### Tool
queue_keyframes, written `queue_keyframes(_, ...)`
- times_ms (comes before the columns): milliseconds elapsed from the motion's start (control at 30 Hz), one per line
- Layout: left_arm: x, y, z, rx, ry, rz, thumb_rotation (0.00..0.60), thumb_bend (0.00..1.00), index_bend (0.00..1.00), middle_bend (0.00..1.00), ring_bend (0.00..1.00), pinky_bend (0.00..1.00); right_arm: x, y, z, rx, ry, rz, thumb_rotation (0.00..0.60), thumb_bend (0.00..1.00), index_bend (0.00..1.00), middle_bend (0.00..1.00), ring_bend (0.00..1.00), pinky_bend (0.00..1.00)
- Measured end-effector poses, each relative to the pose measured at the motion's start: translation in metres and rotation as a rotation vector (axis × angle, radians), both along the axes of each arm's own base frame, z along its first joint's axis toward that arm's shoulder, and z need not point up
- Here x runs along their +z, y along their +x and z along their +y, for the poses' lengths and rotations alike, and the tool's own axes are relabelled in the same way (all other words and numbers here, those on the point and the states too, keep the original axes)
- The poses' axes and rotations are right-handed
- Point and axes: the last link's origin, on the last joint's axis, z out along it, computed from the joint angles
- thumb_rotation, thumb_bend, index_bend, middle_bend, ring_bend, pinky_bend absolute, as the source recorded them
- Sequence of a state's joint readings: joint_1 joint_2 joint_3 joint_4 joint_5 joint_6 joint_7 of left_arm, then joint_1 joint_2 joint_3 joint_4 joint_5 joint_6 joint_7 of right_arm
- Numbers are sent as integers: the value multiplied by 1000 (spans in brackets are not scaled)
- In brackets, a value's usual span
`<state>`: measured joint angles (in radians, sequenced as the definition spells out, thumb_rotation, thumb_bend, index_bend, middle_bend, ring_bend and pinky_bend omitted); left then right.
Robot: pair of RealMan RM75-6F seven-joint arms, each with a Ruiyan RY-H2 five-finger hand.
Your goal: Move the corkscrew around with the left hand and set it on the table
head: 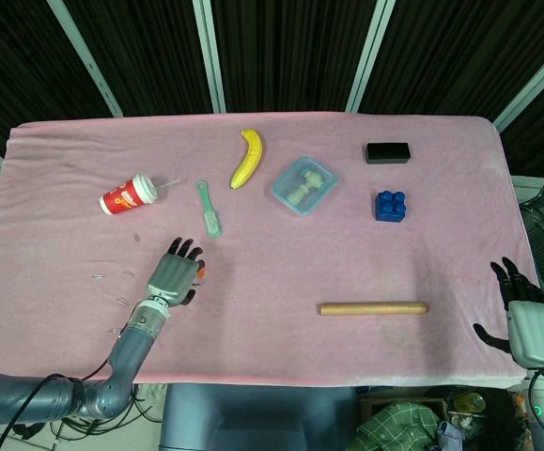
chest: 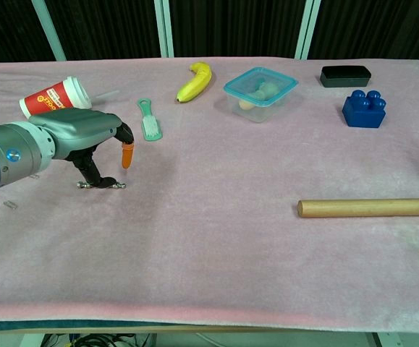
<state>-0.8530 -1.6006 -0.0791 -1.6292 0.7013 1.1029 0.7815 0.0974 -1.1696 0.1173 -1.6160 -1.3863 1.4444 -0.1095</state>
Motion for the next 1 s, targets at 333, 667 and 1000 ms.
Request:
queue_keyframes(333,2,4,-2,-1,-2,-15,600,329,459,166,0,0,-1,1,0,2,1,-2,600,88,0,0,122,206)
queue_keyframes(667,1,1,2,-6,24,18,600,331,465,168,0,0,0,1,1,-4,1,-11,600,87,0,0,122,206)
queue_keyframes(1000,-9,-3,3,-14,14,55,600,357,469,168,0,0,0,0,1,-24,-4,-30,600,87,0,0,122,206)
